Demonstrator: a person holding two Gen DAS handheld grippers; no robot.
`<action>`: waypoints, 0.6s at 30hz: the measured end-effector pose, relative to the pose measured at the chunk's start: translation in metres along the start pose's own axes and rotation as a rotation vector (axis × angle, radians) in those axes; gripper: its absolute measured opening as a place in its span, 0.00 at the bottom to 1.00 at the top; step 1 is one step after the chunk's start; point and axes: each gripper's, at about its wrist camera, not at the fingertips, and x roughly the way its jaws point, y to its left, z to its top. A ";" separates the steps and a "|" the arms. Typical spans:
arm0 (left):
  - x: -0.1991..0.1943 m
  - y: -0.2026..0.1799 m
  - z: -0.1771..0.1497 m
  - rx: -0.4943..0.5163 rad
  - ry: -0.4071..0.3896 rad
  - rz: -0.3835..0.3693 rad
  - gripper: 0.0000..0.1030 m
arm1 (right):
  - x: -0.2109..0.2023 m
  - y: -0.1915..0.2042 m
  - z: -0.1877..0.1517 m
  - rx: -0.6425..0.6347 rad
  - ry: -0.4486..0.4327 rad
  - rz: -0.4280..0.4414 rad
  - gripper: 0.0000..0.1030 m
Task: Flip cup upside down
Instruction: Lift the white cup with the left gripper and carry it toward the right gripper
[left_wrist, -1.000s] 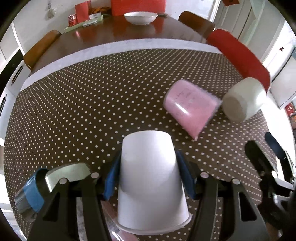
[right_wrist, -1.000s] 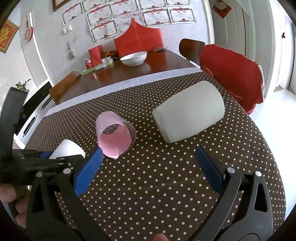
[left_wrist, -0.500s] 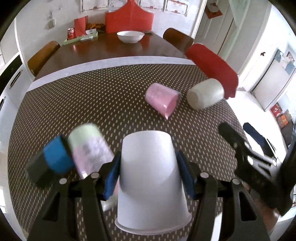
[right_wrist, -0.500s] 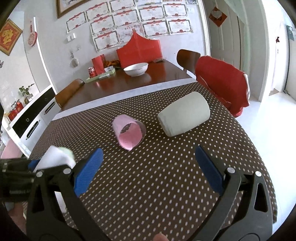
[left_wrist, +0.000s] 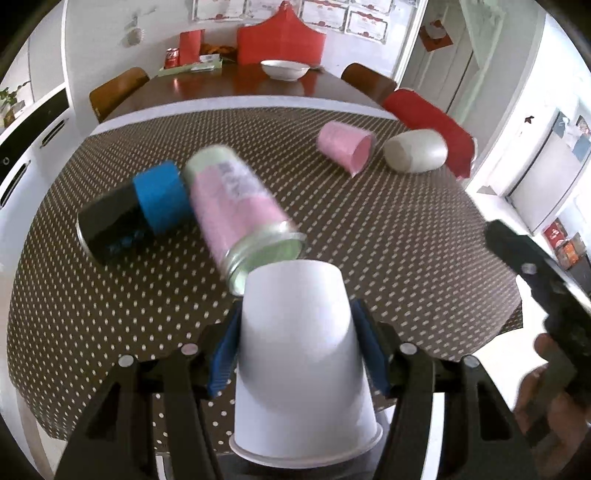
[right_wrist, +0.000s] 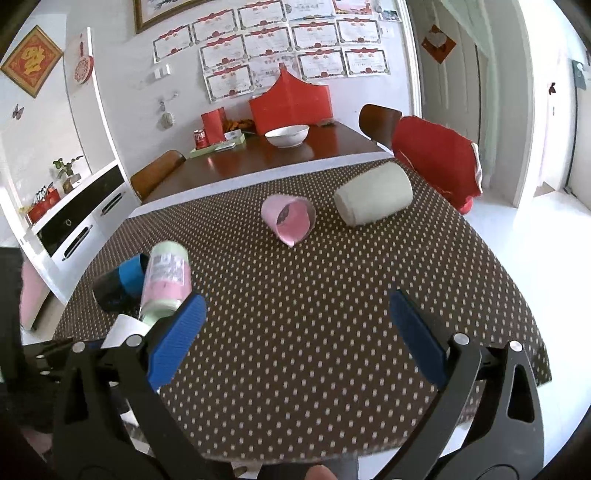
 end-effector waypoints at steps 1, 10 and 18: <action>0.004 0.003 -0.003 -0.007 0.003 0.002 0.57 | -0.002 0.001 -0.004 0.001 0.002 0.000 0.95; 0.019 0.016 -0.008 -0.038 -0.003 -0.016 0.59 | -0.013 0.011 -0.014 -0.017 -0.012 -0.003 0.95; 0.013 0.017 -0.011 -0.044 -0.006 0.024 0.80 | -0.014 0.021 -0.017 -0.027 -0.010 0.007 0.95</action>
